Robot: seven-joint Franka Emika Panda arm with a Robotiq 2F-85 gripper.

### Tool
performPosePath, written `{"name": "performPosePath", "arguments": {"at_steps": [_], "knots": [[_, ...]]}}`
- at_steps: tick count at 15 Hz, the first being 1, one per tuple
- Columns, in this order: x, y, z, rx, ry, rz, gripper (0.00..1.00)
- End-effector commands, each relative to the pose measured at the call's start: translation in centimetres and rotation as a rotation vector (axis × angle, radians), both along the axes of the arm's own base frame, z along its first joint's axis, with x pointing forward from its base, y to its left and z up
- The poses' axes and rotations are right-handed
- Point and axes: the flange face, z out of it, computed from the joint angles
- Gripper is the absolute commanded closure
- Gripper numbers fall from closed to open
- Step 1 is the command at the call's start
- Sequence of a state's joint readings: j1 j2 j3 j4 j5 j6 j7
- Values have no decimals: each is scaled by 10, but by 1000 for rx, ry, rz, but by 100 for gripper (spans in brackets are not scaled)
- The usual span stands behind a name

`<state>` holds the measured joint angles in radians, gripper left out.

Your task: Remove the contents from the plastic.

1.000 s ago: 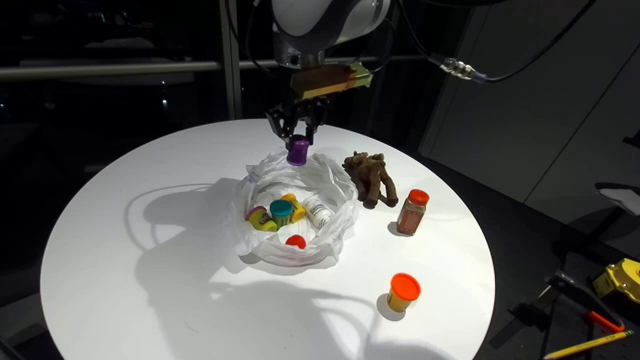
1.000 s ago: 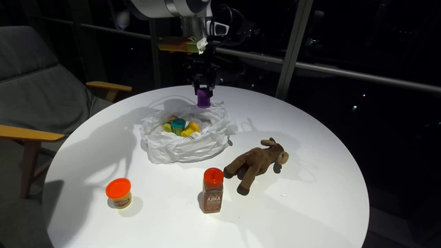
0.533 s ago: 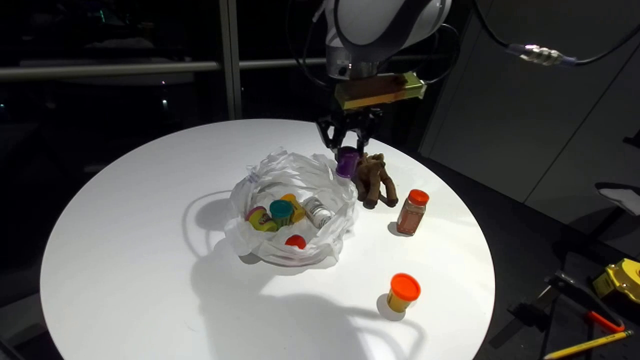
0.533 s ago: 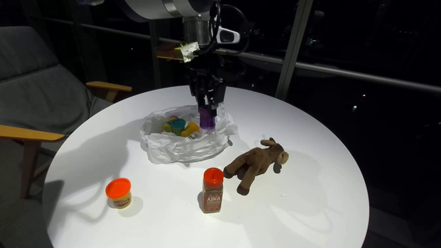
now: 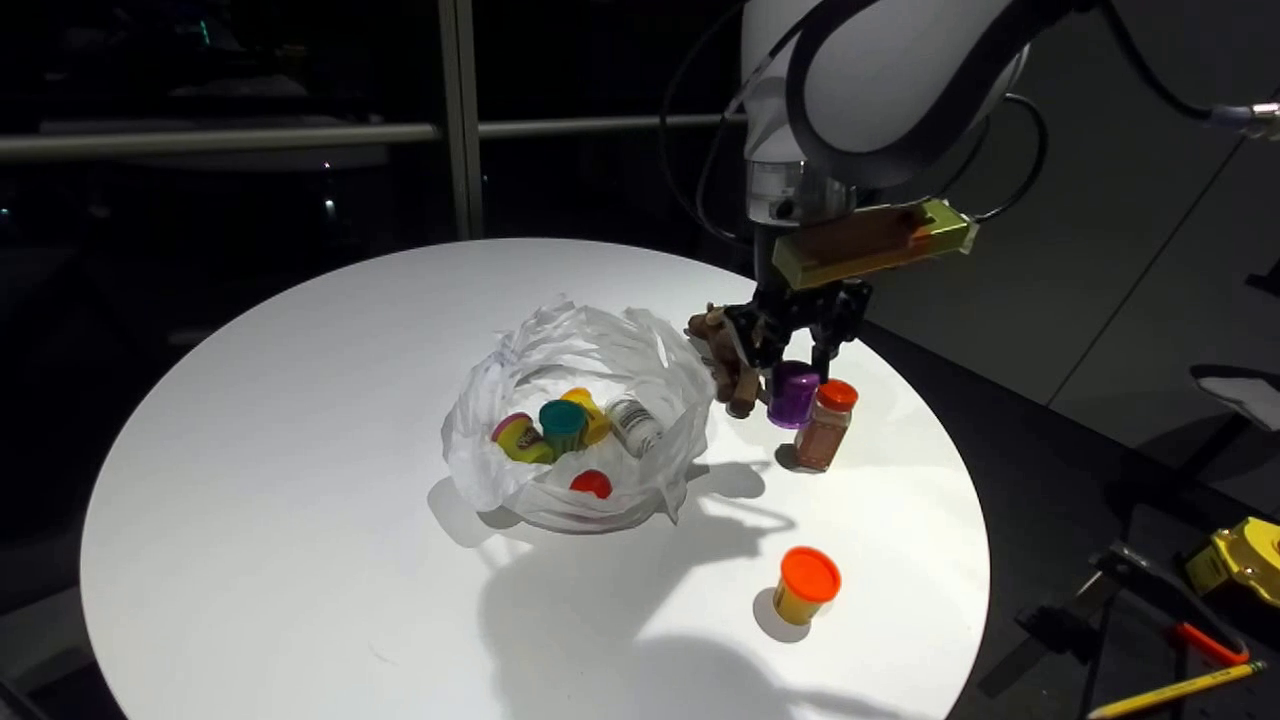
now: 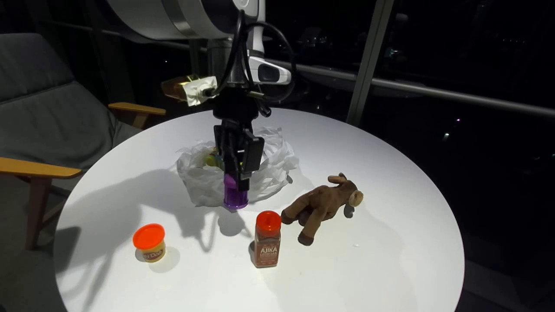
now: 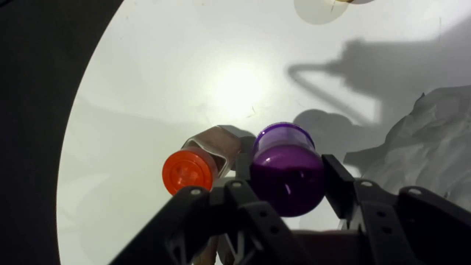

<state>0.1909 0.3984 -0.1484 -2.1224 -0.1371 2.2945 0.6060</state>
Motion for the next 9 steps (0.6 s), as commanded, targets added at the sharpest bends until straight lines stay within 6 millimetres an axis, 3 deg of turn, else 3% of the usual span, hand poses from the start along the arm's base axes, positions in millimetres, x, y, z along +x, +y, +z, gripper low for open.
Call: {"name": "performPosePath", "arguments": {"at_steps": [1, 6, 9], "knots": [[6, 4, -22, 18, -15, 74, 74], [38, 17, -71, 5, -107, 137, 74], [52, 22, -90, 11, -126, 161, 74]]}}
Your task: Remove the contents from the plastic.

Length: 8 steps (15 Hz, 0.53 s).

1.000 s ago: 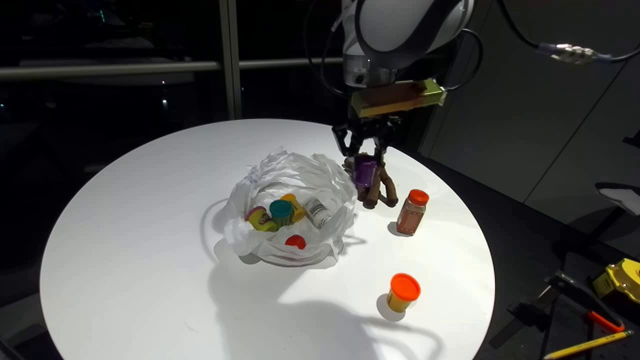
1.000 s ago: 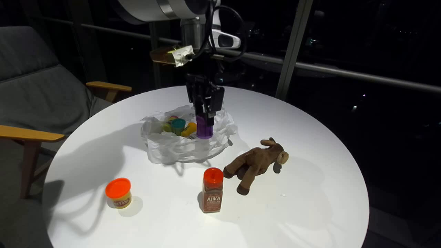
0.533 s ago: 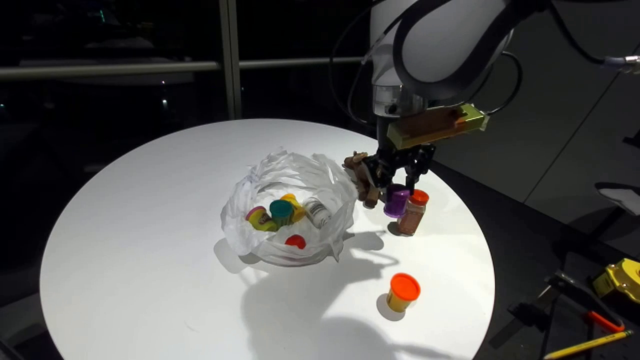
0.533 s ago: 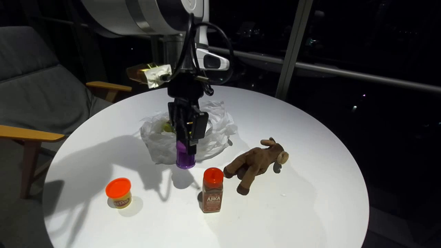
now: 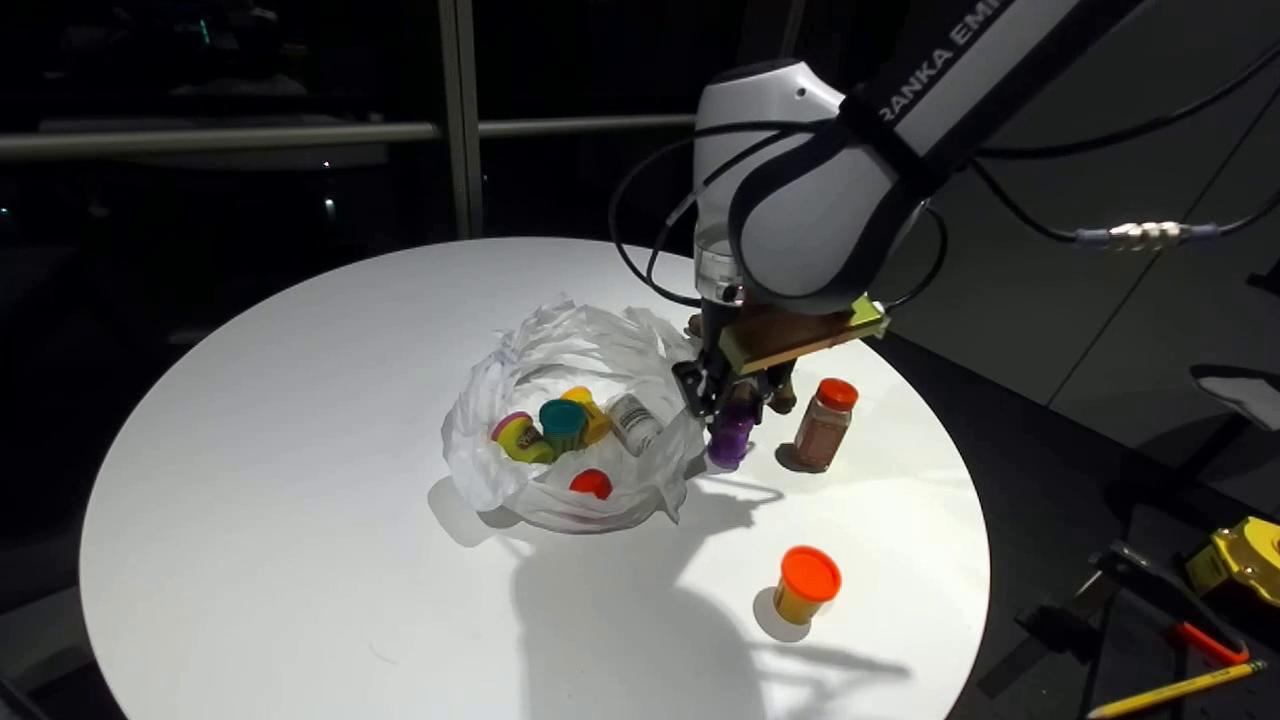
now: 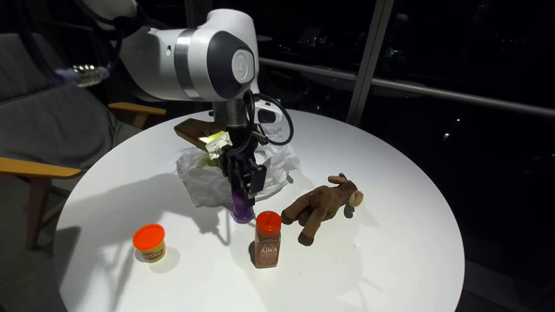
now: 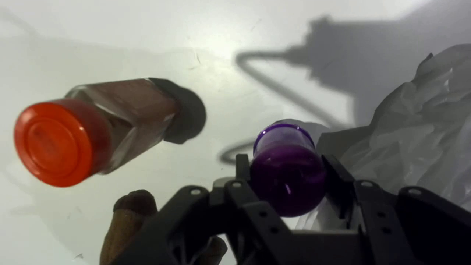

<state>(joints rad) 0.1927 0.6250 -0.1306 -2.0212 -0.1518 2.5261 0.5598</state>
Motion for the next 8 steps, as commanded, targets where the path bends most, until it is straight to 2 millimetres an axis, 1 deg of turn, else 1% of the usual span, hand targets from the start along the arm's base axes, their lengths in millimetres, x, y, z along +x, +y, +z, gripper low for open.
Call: {"name": "performPosePath", "arguments": {"at_steps": [1, 2, 3, 4, 7, 8], "knots": [[27, 6, -16, -1, -36, 50, 74], [30, 5, -17, 4, -39, 53, 57], [35, 4, -12, 5, -49, 56, 38], [35, 2, -8, 3, -53, 63, 23], [34, -7, 13, -3, -67, 67, 3], [32, -11, 26, -9, -77, 69, 0]]}}
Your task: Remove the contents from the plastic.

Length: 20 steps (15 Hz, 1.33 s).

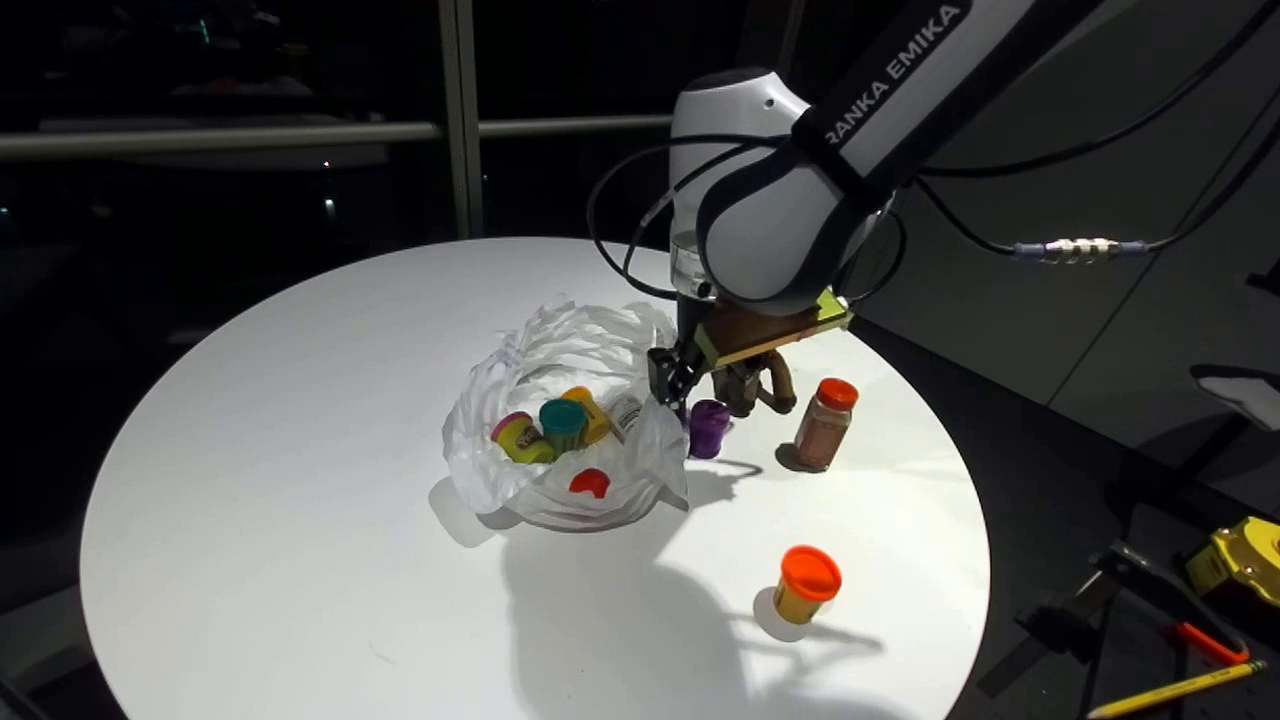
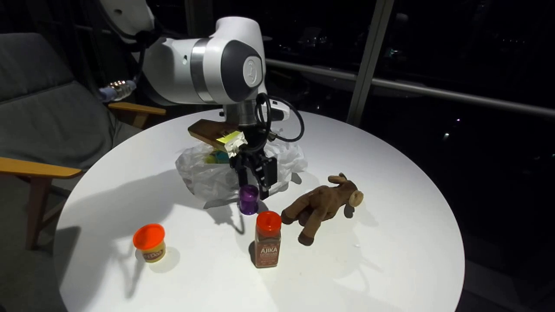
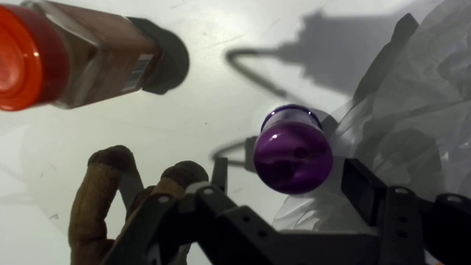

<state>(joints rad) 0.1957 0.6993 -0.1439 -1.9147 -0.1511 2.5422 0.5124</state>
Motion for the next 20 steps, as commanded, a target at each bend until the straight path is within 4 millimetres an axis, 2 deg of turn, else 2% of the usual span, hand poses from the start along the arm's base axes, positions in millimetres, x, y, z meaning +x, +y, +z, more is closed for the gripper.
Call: {"name": "performPosePath", "arguments": {"at_steps": [1, 4, 7, 9, 11, 13, 15, 17, 20], "knots": [[0, -10, 43, -5, -42, 21, 0], [3, -2, 90, -7, -91, 45, 0], [19, 25, 141, 26, -147, 74, 0], [30, 51, 162, 31, -157, 124, 0], [44, 81, 166, 29, -132, 197, 0], [57, 106, 154, 19, -101, 289, 0], [67, 126, 128, 29, -58, 371, 0], [76, 137, 97, 34, -8, 419, 0], [85, 143, 54, 38, 70, 448, 0]]}}
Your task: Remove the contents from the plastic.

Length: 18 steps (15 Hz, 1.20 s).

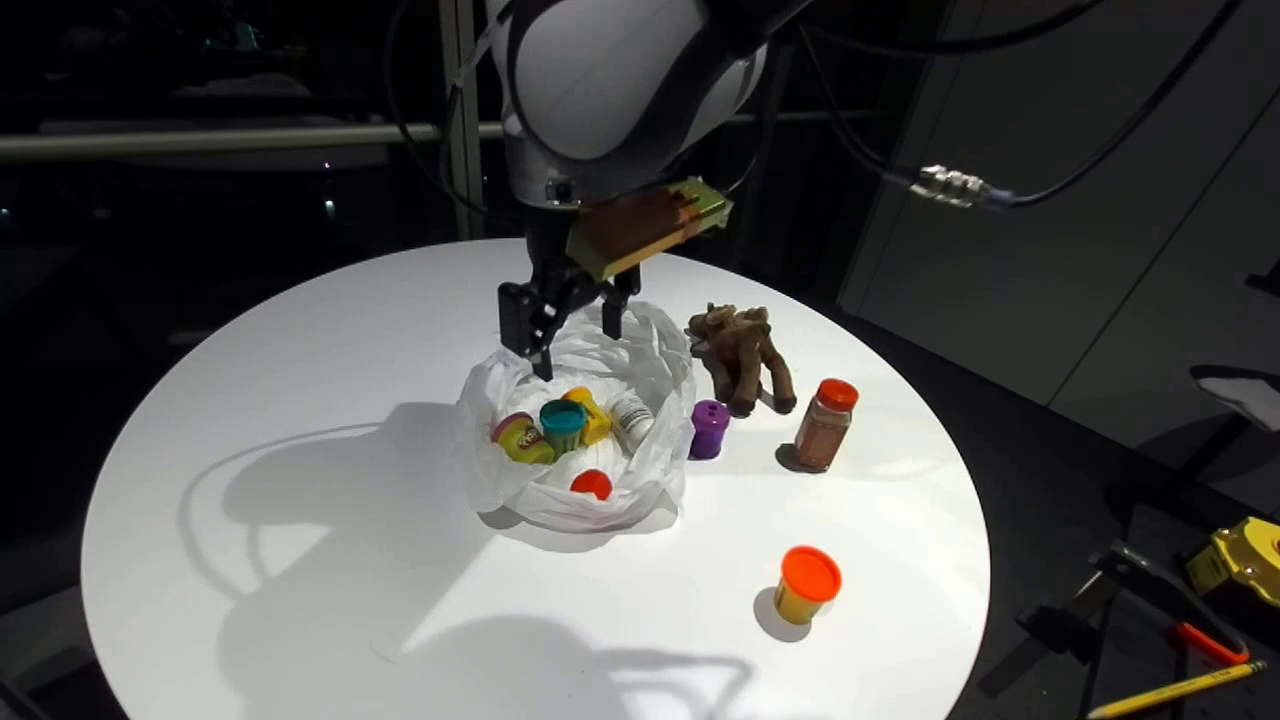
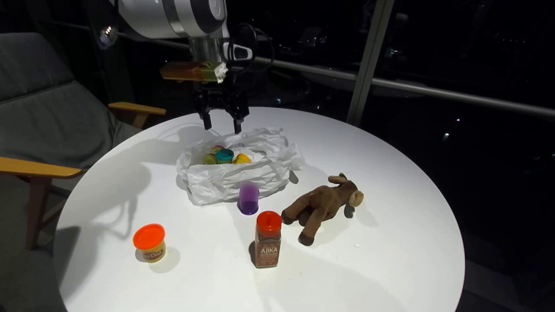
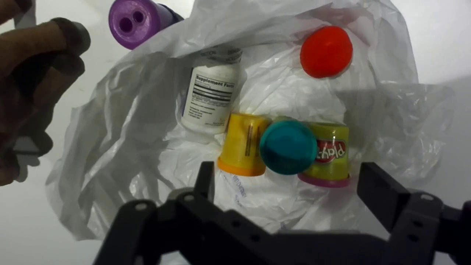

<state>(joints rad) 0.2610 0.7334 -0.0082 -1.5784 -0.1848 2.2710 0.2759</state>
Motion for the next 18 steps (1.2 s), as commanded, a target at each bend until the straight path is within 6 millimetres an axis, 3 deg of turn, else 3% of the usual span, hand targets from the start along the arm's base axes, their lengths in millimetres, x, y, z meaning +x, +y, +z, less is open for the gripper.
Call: {"name": "performPosePath", "arguments": {"at_steps": [1, 4, 14, 16, 18], "knots": [[24, 9, -39, -12, 70, 60, 0], [32, 10, -60, -12, 95, 74, 0], [50, 12, -86, 4, 149, 76, 0], [52, 13, -87, 2, 161, 82, 26], [53, 15, -85, 4, 168, 83, 42]]}}
